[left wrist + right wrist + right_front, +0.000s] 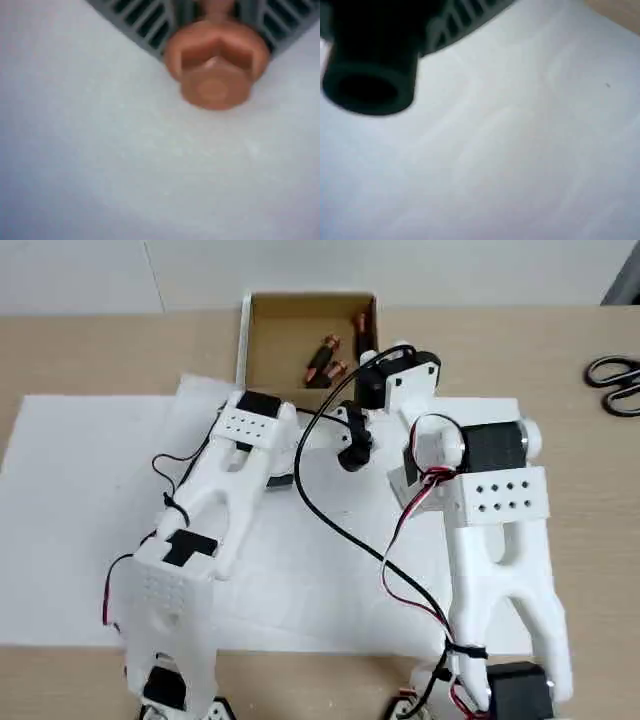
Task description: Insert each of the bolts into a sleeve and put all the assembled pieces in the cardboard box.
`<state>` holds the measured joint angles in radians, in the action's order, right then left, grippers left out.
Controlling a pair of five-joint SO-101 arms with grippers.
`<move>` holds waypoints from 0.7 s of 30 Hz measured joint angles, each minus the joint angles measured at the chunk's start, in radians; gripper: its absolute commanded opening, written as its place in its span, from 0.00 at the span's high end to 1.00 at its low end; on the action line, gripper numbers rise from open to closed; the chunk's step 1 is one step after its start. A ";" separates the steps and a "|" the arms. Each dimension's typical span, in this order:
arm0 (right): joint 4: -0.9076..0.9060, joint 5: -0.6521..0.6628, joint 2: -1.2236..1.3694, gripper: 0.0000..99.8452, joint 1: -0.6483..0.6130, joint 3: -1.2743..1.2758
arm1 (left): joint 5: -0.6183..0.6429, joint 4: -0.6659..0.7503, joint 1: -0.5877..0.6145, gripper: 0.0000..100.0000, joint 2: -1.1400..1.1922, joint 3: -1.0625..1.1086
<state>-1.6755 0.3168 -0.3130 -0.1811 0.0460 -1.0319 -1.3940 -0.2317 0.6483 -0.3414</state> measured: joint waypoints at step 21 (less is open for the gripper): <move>0.000 -0.003 0.000 1.00 -0.003 0.000 | 0.477 -0.341 0.041 0.99 0.011 -0.743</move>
<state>-1.6755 0.3138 -0.3130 -0.1841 0.0460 -0.5547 -1.7346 -0.1903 0.6590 -1.0840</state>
